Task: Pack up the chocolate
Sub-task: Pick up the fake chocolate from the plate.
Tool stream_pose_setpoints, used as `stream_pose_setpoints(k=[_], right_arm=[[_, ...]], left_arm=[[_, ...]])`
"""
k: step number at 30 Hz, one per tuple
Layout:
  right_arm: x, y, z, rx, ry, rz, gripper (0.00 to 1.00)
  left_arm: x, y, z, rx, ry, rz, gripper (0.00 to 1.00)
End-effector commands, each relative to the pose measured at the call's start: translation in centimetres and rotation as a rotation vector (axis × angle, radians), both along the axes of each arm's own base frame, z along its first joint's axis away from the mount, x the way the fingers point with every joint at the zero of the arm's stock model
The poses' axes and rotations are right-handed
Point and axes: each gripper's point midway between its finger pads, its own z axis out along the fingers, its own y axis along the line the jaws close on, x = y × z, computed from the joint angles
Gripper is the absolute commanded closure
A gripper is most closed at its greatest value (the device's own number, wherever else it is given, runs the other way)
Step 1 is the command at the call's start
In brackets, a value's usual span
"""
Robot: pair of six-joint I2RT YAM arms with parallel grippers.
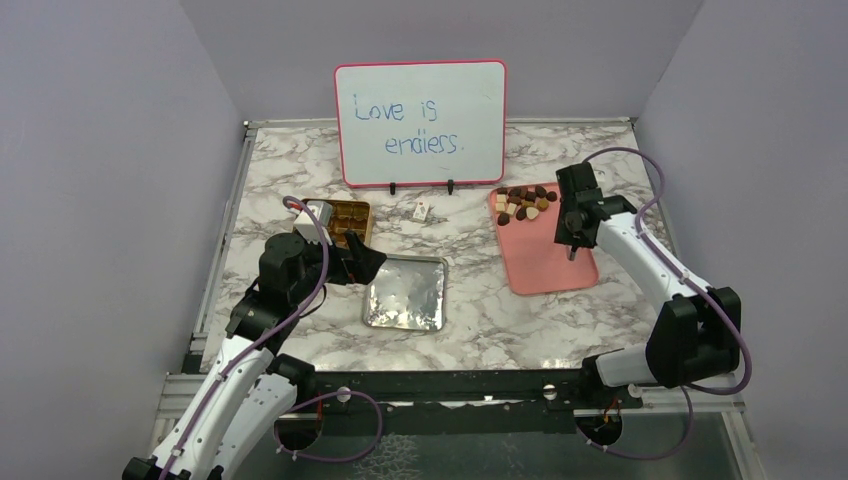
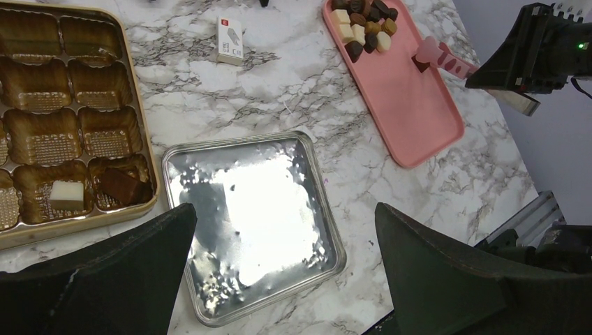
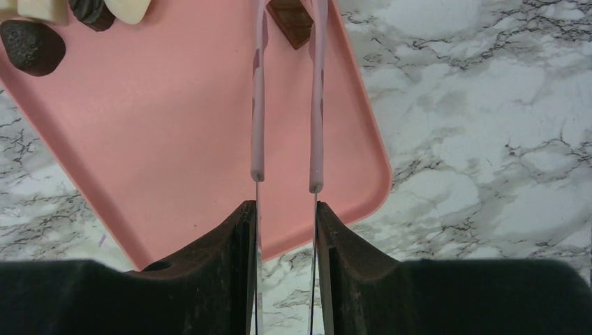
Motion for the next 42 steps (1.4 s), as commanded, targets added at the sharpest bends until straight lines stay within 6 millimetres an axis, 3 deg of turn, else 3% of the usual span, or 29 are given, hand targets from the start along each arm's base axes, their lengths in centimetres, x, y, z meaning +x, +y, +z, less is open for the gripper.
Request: stream_pose_setpoints(k=[1, 6, 12, 18, 25, 42], right_arm=[[0.7, 0.6, 0.2, 0.044, -0.035, 0.038, 0.62], [0.5, 0.6, 0.4, 0.049, -0.025, 0.047, 0.62], [0.6, 3.0, 1.7, 0.168, -0.06, 0.129, 0.62], [1.0, 0.9, 3.3, 0.066, -0.089, 0.079, 0.62], [0.8, -0.1, 1.7, 0.013, -0.033, 0.025, 0.62], [1.0, 0.5, -0.7, 0.042, 0.033, 0.046, 0.62]], left_arm=[[0.1, 0.1, 0.4, 0.005, -0.024, 0.003, 0.01], [0.1, 0.1, 0.3, 0.007, -0.022, 0.005, 0.01], [0.2, 0.1, 0.1, 0.009, -0.017, 0.006, 0.01], [0.2, 0.1, 0.2, 0.009, -0.019, 0.007, 0.01], [0.2, 0.2, 0.2, 0.009, -0.02, 0.009, 0.01], [0.2, 0.2, 0.2, 0.016, -0.021, 0.008, 0.01]])
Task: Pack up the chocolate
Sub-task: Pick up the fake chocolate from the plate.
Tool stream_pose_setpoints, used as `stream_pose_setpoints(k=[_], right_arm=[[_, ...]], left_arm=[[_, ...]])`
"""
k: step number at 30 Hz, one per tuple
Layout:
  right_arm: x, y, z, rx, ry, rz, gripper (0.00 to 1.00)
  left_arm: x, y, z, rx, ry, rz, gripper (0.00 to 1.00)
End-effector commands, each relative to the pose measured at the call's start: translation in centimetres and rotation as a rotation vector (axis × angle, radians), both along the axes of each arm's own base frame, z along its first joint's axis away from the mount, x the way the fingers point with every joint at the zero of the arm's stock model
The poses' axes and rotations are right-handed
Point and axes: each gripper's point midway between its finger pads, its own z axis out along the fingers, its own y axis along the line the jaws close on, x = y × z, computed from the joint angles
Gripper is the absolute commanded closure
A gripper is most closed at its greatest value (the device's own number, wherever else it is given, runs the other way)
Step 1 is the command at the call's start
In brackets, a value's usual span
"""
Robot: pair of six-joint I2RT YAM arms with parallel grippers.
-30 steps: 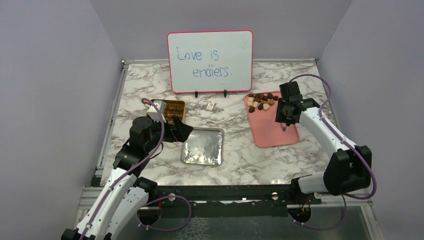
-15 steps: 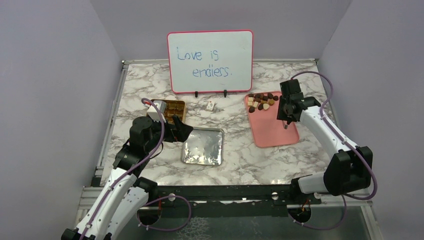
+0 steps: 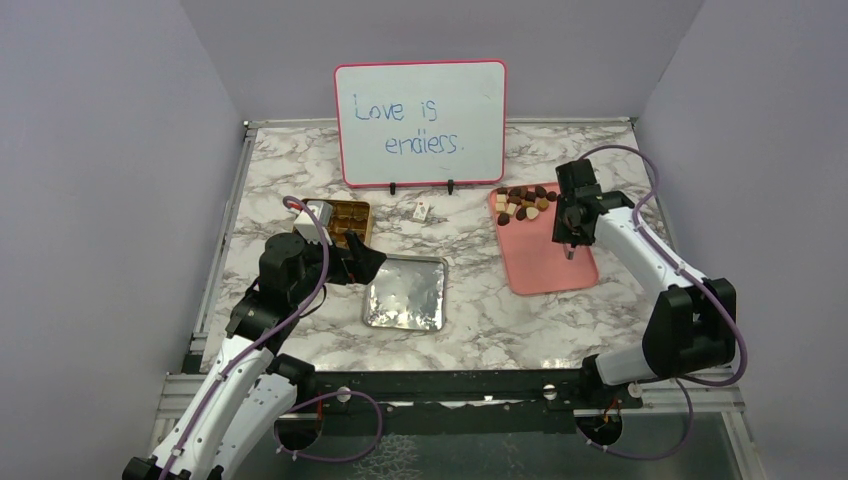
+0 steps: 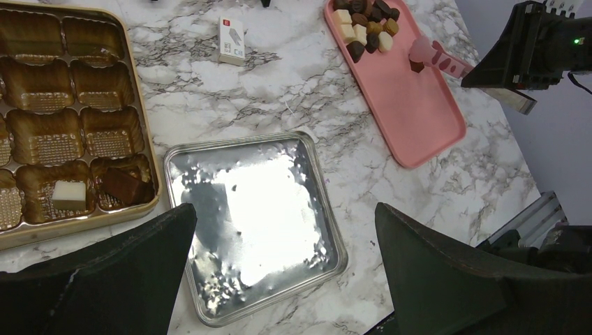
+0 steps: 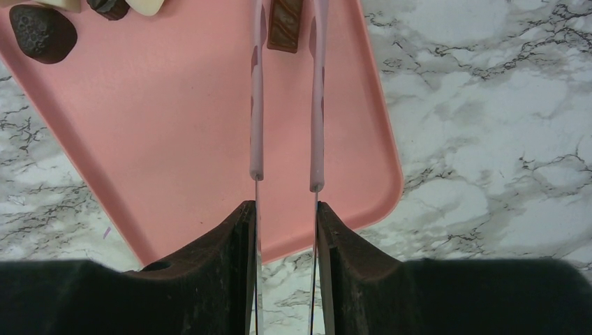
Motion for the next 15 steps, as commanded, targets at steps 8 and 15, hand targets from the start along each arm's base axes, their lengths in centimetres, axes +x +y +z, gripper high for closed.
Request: stream_pose_setpoints(k=[8, 15], right_arm=[[0.3, 0.7, -0.7, 0.038, 0.021, 0.039, 0.67], [0.0, 1.2, -0.6, 0.064, 0.025, 0.064, 0.7]], left_arm=[[0.2, 0.1, 0.3, 0.01, -0.022, 0.006, 0.01], [0.2, 0.2, 0.2, 0.012, -0.022, 0.009, 0.01]])
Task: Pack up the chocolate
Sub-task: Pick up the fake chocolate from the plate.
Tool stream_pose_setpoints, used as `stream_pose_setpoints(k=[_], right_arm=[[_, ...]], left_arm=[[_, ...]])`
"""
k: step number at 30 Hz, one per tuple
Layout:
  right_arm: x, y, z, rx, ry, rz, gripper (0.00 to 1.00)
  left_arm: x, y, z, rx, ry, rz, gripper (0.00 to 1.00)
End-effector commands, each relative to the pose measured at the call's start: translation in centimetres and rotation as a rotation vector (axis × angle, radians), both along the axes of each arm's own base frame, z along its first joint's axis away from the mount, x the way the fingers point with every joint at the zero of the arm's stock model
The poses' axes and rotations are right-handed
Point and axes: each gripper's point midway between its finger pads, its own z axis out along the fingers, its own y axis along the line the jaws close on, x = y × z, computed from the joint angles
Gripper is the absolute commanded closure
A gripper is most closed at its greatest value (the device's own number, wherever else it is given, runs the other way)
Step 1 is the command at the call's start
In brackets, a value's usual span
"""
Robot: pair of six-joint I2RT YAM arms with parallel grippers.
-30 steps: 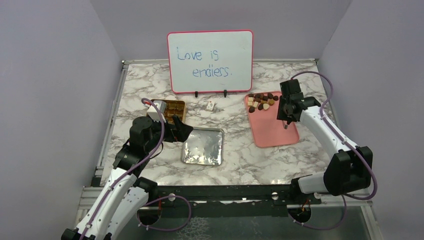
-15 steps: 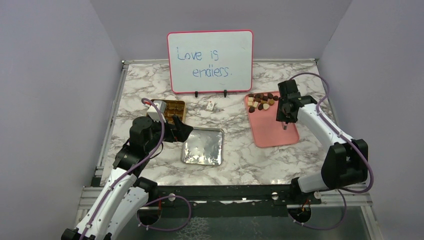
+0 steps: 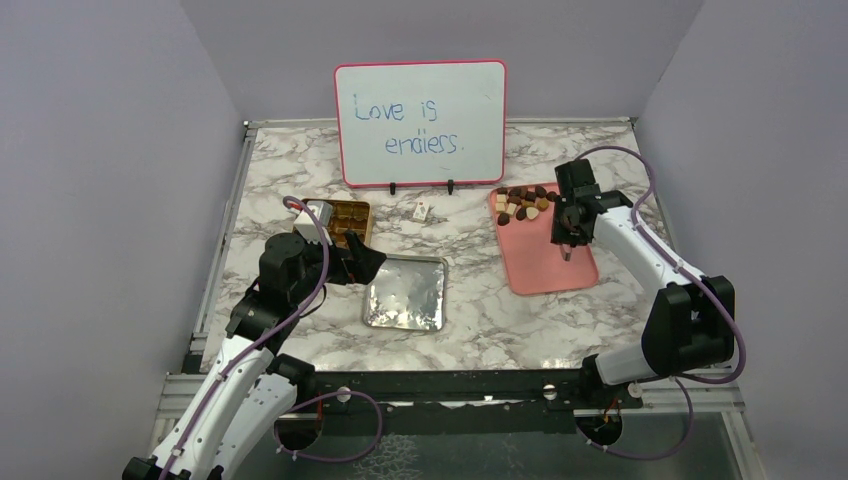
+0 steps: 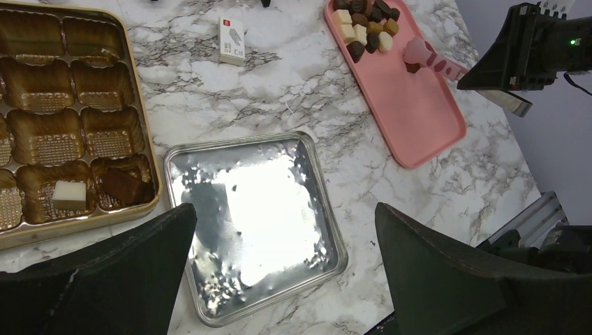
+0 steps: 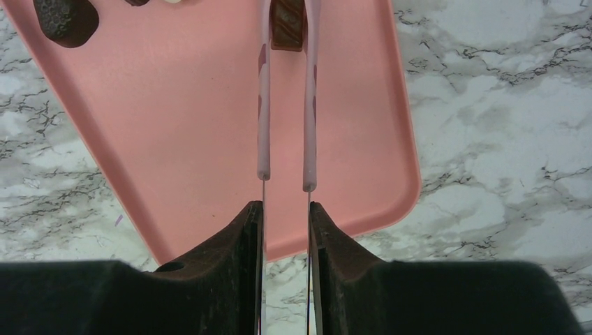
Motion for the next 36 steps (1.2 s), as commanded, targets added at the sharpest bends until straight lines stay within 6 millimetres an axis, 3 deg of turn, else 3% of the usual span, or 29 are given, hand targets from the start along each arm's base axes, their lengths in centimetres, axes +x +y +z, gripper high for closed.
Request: stream_pose_setpoints(k=[1, 17, 23, 32, 36], right_arm=[[-0.2, 0.4, 0.0, 0.027, 0.004, 0.028, 0.7], [-1.3, 1.7, 1.3, 0.103, -0.037, 0.07, 0.73], [-1.9, 2.8, 2.4, 0.153, -0.075, 0.099, 0.75], [-2.7, 7.1, 4.1, 0.263, -0.134, 0.236, 0.75], [-3.4, 11.0, 5.2, 0.359, -0.158, 0.338, 0.75]], left_arm=[[0.2, 0.2, 0.3, 0.011, -0.023, 0.009, 0.01], [0.3, 0.5, 0.4, 0.011, -0.026, 0.035, 0.01], [0.7, 1.9, 0.9, 0.02, -0.03, 0.125, 0.01], [0.4, 3.8, 3.8, -0.013, -0.13, 0.227, 0.01], [0.1, 4.7, 5.4, -0.033, -0.181, 0.268, 0.01]])
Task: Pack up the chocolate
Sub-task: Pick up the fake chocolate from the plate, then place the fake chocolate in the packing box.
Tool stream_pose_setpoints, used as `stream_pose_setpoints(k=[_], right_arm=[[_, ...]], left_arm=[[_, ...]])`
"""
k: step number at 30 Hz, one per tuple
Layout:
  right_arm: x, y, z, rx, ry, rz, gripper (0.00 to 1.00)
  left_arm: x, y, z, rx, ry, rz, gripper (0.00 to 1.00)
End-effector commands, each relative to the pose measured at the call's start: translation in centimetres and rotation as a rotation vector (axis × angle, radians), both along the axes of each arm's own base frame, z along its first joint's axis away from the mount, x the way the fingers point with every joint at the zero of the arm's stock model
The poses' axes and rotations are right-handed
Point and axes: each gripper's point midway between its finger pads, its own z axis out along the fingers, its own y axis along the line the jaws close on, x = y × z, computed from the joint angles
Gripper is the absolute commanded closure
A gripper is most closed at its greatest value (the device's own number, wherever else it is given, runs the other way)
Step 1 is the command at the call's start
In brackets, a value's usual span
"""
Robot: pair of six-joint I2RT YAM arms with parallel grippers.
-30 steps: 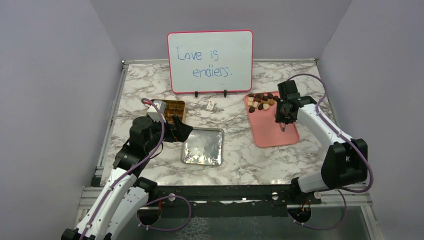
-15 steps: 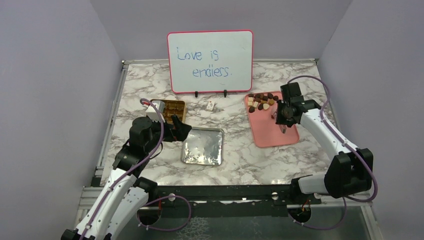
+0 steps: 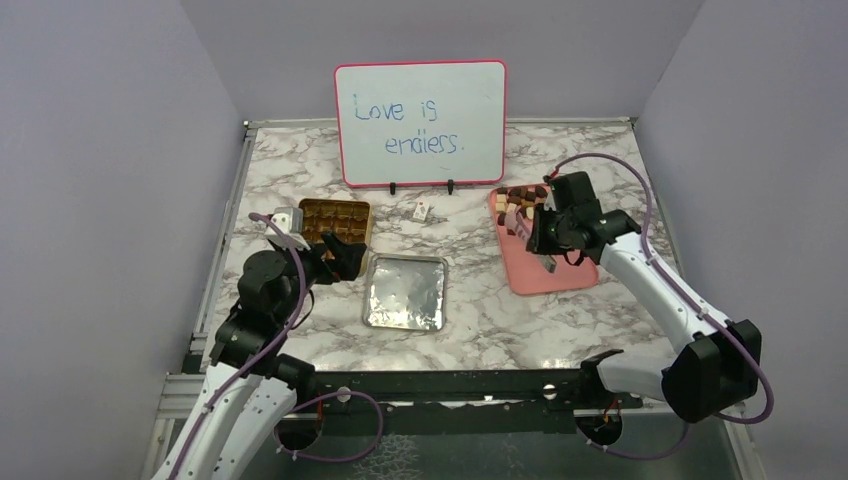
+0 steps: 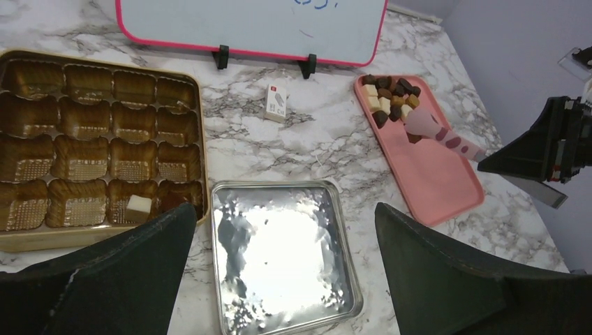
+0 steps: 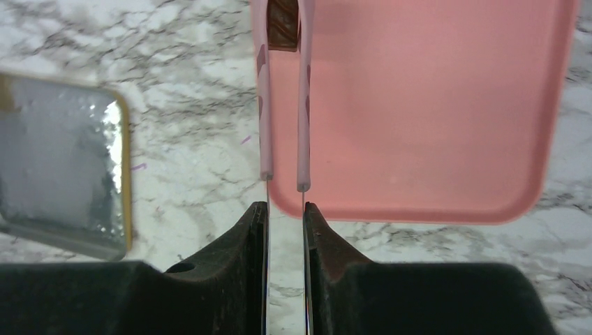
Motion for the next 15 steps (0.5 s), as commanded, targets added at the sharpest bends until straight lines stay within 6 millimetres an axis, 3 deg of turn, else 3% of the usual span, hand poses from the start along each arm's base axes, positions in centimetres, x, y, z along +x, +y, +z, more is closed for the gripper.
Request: stream_pose_setpoints(k=[1, 9, 15], right_arm=[[-0.4, 5.0, 2.2, 0.143, -0.073, 0.123, 0.75], [-1.5, 13.1, 3.9, 0.222, -0.118, 0.284, 0.75], [-2.8, 19.6, 5.0, 0.293, -0.155, 0.412, 0.75]], left_arm=[[-0.2, 1.4, 3.2, -0.028, -0.085, 0.073, 0.01], [-2.0, 2.7, 8.0, -0.073, -0.191, 0.106, 0.01], [-3.5, 5.1, 11.5, -0.163, -0.25, 0.225, 0.01]])
